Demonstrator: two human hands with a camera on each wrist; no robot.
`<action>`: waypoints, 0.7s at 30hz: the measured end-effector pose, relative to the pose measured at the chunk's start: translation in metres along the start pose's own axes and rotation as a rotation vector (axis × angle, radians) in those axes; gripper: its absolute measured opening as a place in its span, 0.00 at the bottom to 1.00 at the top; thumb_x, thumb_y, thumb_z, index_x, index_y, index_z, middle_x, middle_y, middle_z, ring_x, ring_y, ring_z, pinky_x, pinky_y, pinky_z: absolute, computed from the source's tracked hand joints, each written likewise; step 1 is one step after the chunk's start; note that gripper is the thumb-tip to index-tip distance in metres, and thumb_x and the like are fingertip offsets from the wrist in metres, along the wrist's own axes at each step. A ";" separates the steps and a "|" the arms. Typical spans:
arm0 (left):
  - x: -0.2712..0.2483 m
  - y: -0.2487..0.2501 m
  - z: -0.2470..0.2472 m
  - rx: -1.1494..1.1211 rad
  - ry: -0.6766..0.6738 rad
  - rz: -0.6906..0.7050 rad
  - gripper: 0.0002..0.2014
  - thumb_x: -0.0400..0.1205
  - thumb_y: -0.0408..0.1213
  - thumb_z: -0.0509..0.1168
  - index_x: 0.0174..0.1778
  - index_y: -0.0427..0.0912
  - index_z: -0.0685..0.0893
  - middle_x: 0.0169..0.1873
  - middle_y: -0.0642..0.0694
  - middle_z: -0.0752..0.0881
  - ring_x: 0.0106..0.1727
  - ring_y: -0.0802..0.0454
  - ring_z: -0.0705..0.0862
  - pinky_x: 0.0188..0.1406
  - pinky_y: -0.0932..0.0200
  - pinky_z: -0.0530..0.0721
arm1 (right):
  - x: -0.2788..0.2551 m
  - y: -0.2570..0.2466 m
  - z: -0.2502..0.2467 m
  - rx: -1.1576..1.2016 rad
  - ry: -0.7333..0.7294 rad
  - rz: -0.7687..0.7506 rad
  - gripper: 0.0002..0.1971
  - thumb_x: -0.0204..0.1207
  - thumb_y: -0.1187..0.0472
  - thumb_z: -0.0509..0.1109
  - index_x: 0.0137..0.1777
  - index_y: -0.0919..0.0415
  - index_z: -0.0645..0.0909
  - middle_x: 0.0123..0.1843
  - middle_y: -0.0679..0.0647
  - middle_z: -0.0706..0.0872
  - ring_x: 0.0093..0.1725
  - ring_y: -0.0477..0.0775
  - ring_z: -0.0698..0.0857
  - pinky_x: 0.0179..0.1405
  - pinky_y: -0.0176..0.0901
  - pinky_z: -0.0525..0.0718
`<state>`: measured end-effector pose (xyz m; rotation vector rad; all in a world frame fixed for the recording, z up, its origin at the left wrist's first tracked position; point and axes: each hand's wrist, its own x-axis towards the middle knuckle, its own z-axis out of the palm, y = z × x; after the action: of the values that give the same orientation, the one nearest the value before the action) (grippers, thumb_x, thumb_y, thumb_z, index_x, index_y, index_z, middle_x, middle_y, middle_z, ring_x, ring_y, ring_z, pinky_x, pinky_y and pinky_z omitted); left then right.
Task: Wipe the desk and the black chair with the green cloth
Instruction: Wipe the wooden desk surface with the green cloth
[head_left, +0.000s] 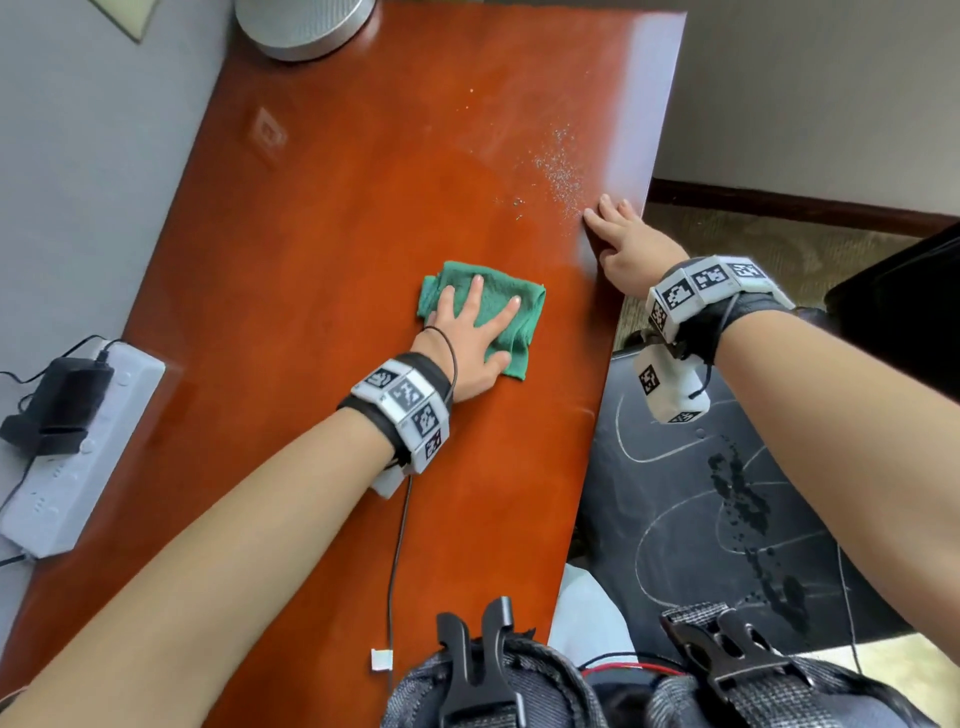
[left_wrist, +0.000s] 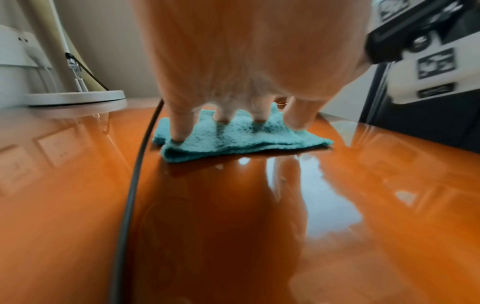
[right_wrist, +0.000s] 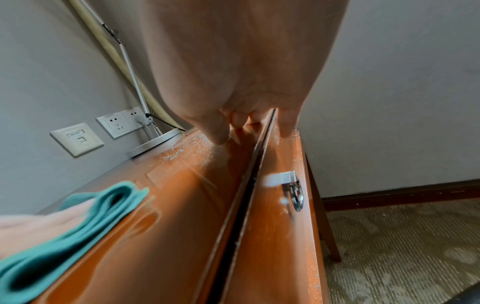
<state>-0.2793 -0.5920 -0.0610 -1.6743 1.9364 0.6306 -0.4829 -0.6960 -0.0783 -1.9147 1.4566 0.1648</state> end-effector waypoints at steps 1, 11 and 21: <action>0.009 -0.001 -0.005 0.003 -0.001 0.005 0.31 0.86 0.53 0.49 0.82 0.62 0.40 0.83 0.44 0.35 0.82 0.32 0.39 0.80 0.39 0.52 | 0.001 0.000 0.000 -0.001 0.002 0.000 0.32 0.82 0.70 0.49 0.85 0.55 0.47 0.86 0.52 0.42 0.84 0.53 0.41 0.83 0.49 0.45; 0.065 0.003 -0.048 0.016 0.056 0.009 0.32 0.86 0.53 0.49 0.82 0.62 0.39 0.83 0.43 0.36 0.82 0.32 0.40 0.80 0.38 0.49 | 0.001 0.001 -0.001 -0.020 -0.002 -0.005 0.31 0.83 0.69 0.50 0.85 0.56 0.45 0.86 0.53 0.42 0.84 0.54 0.41 0.82 0.46 0.44; 0.074 0.013 -0.077 -0.417 0.204 -0.005 0.25 0.88 0.40 0.46 0.83 0.55 0.56 0.84 0.44 0.49 0.81 0.42 0.50 0.79 0.50 0.52 | 0.009 -0.003 -0.008 0.053 0.129 -0.012 0.24 0.77 0.68 0.56 0.70 0.45 0.72 0.74 0.52 0.72 0.79 0.59 0.66 0.76 0.52 0.66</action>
<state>-0.3063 -0.6951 -0.0488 -2.0625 2.0406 0.9453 -0.4795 -0.7076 -0.0756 -1.9210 1.5178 -0.0029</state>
